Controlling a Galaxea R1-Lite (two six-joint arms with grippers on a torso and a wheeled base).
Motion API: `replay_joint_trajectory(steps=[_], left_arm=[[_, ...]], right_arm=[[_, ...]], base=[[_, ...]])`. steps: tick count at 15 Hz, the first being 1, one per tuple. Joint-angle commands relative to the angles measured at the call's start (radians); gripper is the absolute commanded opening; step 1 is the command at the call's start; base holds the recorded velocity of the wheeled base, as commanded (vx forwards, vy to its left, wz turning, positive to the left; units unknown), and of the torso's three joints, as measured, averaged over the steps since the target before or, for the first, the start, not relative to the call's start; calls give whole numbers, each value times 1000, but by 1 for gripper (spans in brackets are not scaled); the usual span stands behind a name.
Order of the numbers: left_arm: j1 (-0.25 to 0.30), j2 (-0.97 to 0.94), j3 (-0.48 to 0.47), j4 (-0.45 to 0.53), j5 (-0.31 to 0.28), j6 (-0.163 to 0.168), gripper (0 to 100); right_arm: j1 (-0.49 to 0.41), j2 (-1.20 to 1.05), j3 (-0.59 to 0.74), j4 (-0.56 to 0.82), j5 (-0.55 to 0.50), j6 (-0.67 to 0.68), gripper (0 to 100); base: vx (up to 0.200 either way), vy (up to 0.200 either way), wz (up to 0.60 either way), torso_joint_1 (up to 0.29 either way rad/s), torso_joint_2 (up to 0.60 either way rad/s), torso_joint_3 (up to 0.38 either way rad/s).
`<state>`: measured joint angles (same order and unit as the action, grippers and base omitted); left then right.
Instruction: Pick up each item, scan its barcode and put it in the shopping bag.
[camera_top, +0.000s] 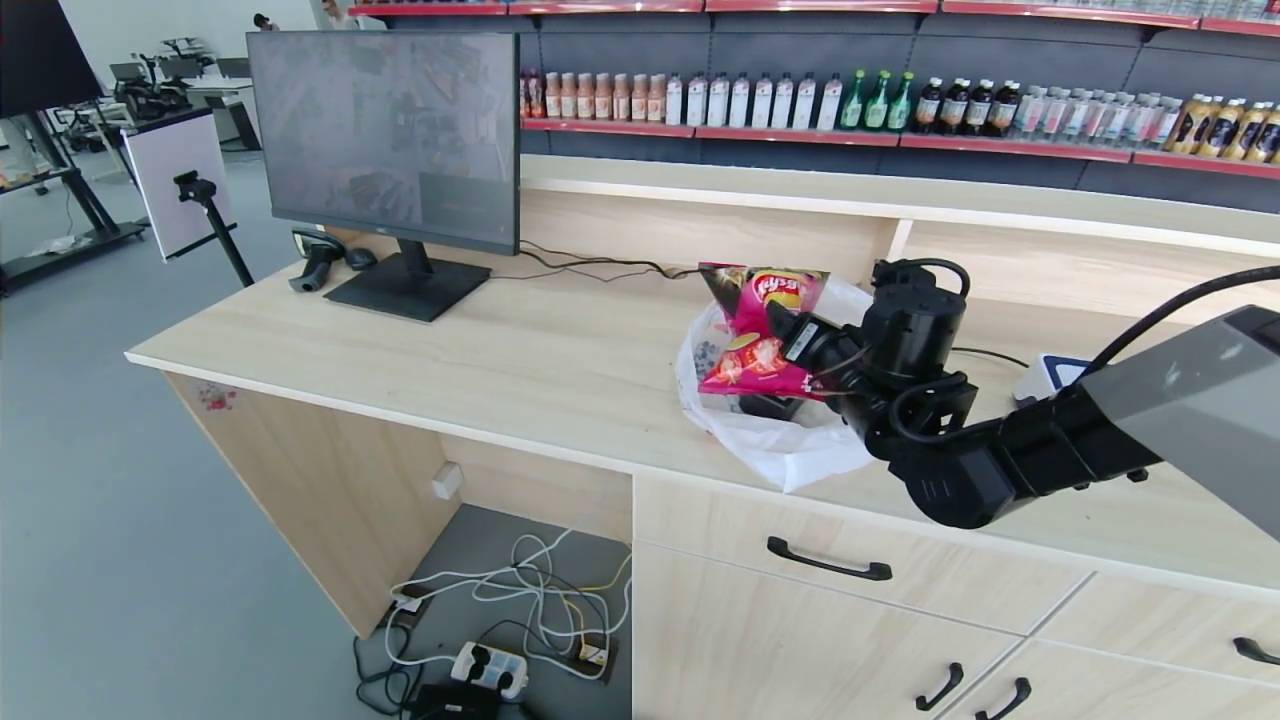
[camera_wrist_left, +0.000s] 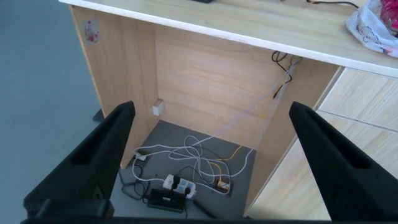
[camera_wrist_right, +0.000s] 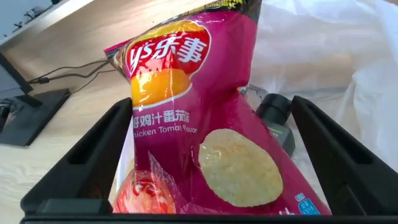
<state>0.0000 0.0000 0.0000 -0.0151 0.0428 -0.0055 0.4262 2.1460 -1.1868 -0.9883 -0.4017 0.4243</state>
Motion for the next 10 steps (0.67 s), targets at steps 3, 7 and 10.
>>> replay_joint_trajectory(steps=[3, 7, 10], left_arm=[[0, 0, 0, 0, 0, -1, 100], [0, 0, 0, 0, 0, -1, 100], [0, 0, 0, 0, 0, -1, 100]], right_arm=[[6, -87, 10, 2, 0, -39, 100], [11, -210, 38, 10, -12, -119, 100], [31, -383, 156, 11, -3, -196, 100]], base=[[0, 0, 0, 0, 0, 0], [0, 0, 0, 0, 0, 0], [0, 0, 0, 0, 0, 0]])
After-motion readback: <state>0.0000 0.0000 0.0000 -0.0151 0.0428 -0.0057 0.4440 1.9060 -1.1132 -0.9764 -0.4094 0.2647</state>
